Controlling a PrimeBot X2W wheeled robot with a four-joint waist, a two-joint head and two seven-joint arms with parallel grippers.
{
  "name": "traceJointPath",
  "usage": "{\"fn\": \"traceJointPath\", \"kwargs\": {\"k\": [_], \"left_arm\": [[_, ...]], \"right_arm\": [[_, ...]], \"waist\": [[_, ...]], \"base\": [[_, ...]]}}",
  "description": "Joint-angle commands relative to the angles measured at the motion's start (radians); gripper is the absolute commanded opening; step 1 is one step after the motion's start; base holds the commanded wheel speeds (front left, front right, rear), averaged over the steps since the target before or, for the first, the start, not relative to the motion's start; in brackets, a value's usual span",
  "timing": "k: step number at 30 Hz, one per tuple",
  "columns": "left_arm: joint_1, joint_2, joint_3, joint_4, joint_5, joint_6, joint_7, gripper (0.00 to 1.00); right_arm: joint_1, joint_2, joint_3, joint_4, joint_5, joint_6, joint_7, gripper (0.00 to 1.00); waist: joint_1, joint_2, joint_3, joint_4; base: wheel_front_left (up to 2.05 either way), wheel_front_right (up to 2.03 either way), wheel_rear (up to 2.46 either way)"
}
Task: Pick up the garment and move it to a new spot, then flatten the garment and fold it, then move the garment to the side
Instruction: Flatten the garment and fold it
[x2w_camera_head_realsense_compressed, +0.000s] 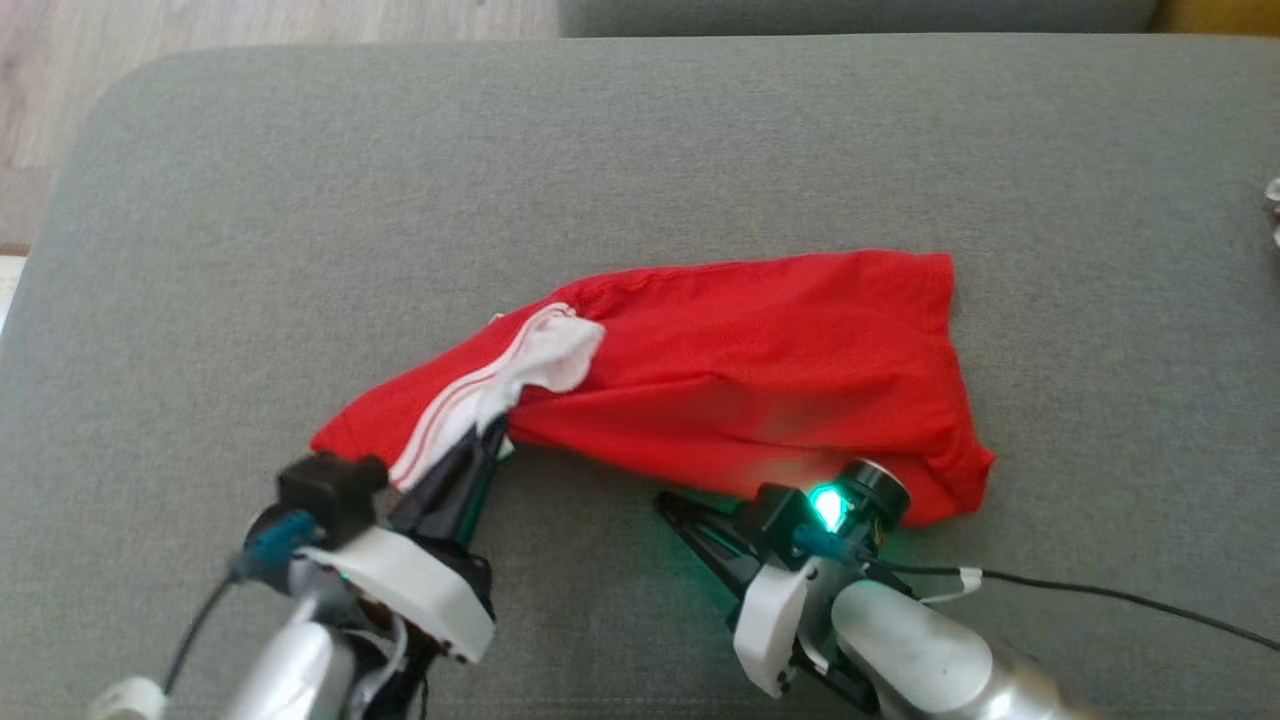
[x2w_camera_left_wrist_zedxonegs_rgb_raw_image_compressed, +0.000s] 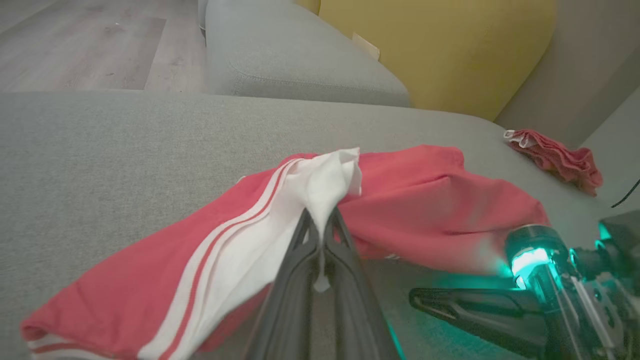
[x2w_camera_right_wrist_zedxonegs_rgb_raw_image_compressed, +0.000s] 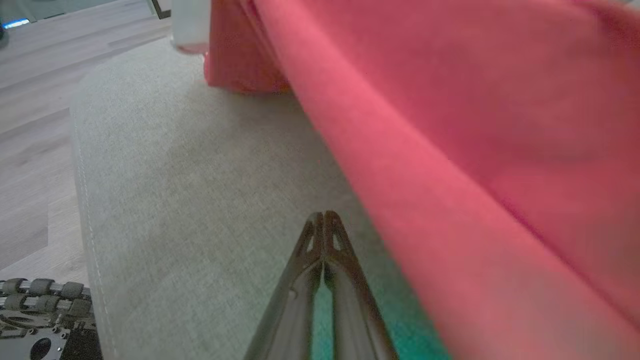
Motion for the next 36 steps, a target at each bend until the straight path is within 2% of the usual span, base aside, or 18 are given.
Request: {"fn": "traceJointPath", "kwargs": {"k": [1,7,13,14,15,16,17,21,25,26,30,36], "left_arm": [[-0.033,0.024,0.057,-0.049,-0.034,-0.001,0.009,0.00],[-0.027,0.052,0.089,-0.091,-0.121,-0.009,0.057,0.00],[0.003,0.101,0.014,-0.081,-0.103,-0.018,0.088,0.00],[0.014,0.111,-0.007,-0.066,-0.094,-0.019,0.096,0.00],[0.026,0.120,-0.026,-0.051,-0.082,-0.019,0.101,0.00],[0.038,0.125,-0.042,-0.035,-0.076,-0.020,0.103,0.00],[0.052,0.129,-0.055,-0.018,-0.073,-0.020,0.106,0.00],[0.095,0.162,-0.090,0.042,-0.041,-0.011,0.129,0.00],[0.103,0.184,-0.084,0.073,0.010,0.045,0.115,0.00],[0.102,0.181,-0.080,0.070,0.010,0.054,0.107,0.98],[0.105,0.170,-0.066,0.013,-0.011,0.076,0.126,1.00],[0.085,0.176,-0.080,-0.153,0.040,0.123,0.158,1.00]], "right_arm": [[0.022,0.005,0.008,-0.014,0.007,-0.001,-0.006,0.00],[0.029,-0.010,-0.020,-0.036,0.007,-0.001,-0.006,0.00],[0.087,-0.052,-0.135,-0.145,-0.015,-0.001,-0.006,0.00],[0.102,-0.065,-0.155,-0.167,-0.019,-0.001,-0.006,0.27],[0.118,-0.078,-0.175,-0.186,-0.025,-0.001,-0.006,0.61],[0.134,-0.092,-0.197,-0.204,-0.033,-0.001,-0.006,0.87],[0.150,-0.107,-0.222,-0.221,-0.042,-0.001,-0.006,1.00],[0.219,-0.147,-0.344,-0.293,-0.084,-0.001,-0.006,1.00],[0.292,-0.150,-0.448,-0.357,-0.125,-0.001,-0.006,1.00],[0.307,-0.147,-0.465,-0.368,-0.135,-0.001,-0.006,1.00],[0.350,-0.132,-0.499,-0.393,-0.166,-0.001,-0.006,1.00],[0.375,-0.111,-0.524,-0.412,-0.186,-0.001,-0.006,1.00]], "waist": [[0.0000,0.0000,-0.002,-0.006],[0.0000,0.0000,-0.003,-0.016],[0.0000,0.0000,-0.007,-0.031],[0.0000,0.0000,-0.008,-0.035],[0.0000,0.0000,-0.008,-0.039],[0.0000,0.0000,-0.009,-0.043],[0.0000,0.0000,-0.009,-0.047],[0.0000,0.0000,-0.012,-0.055],[0.0000,0.0000,-0.017,-0.056],[0.0000,0.0000,-0.019,-0.055],[0.0000,0.0000,-0.022,-0.054],[0.0000,0.0000,-0.019,-0.055]], "base": [[0.00,0.00,0.00],[0.00,0.00,0.00],[0.00,0.00,0.00],[0.00,0.00,0.00],[0.00,0.00,0.00],[0.00,0.00,0.00],[0.00,0.00,0.00],[0.00,0.00,0.00],[0.00,0.00,0.00],[0.00,0.00,0.00],[0.00,0.00,0.00],[0.00,0.00,0.00]]}}
